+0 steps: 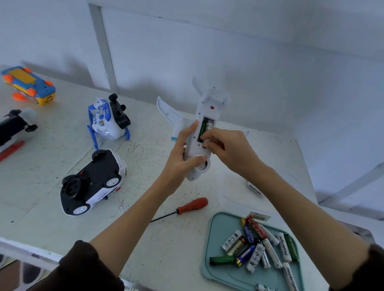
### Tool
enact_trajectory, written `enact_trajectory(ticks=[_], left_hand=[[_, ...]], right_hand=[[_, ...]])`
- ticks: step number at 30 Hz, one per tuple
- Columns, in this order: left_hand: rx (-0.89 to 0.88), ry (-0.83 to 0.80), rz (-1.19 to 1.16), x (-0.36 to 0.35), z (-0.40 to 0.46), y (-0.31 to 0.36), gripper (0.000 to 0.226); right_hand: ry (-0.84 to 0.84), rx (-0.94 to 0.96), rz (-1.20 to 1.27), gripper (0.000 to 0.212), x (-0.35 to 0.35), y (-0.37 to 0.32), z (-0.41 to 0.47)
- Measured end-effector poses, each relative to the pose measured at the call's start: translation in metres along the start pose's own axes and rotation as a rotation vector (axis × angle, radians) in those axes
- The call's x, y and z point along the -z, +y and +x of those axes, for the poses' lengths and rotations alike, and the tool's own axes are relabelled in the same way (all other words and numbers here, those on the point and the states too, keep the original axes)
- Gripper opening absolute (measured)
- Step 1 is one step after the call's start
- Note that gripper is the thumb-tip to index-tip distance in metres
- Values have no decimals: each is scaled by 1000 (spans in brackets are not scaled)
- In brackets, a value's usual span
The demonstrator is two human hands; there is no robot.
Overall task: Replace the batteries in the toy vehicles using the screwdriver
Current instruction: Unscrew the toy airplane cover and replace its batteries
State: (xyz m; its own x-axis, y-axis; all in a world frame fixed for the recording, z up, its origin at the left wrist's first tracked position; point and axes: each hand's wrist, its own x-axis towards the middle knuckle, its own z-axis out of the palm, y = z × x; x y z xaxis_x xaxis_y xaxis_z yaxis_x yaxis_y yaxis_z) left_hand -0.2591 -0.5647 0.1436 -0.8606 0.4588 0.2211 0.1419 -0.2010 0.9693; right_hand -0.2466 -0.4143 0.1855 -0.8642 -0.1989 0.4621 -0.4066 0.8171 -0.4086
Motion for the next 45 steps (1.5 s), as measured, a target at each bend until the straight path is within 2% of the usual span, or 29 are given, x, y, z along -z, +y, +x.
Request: enact_trajectory(ticks=[6, 9, 13, 18, 21, 24, 27, 30, 33, 37, 43, 45], left_hand=[[0, 1, -11, -1, 0, -2, 68], [5, -1, 9, 0, 0, -4, 70], [-12, 14, 22, -2, -3, -4, 73], [-3, 8, -5, -5, -3, -2, 72], [0, -4, -13, -5, -4, -3, 71], [8, -13, -11, -6, -6, -4, 69], [17, -15, 5, -6, -7, -8, 68], [19, -14, 33, -4, -7, -10, 69], [26, -8, 31, -2, -8, -13, 68], [34, -4, 28, -5, -11, -17, 68], [42, -7, 29, -4, -15, -19, 71], [50, 6, 28, -4, -16, -20, 72]], right_hand=[[93, -12, 3, 9, -3, 1, -3], [118, -95, 85, 10, -1, 1, -1], [69, -241, 158, 14, 2, -1, 3], [44, -229, 126, 16, 4, -2, 0], [-51, -234, 138, 26, 13, -5, -5], [-125, -305, 281, 33, 26, -10, -11], [-172, -337, 353, 19, 40, -13, -28], [-494, -318, 317, 6, 46, -16, -56], [-790, -199, 111, 11, 34, -18, -87], [-848, -162, 36, 19, 20, -23, -112], [-916, -202, -58, 31, 17, -26, -116], [-926, -211, -73, 28, 17, -27, -116]])
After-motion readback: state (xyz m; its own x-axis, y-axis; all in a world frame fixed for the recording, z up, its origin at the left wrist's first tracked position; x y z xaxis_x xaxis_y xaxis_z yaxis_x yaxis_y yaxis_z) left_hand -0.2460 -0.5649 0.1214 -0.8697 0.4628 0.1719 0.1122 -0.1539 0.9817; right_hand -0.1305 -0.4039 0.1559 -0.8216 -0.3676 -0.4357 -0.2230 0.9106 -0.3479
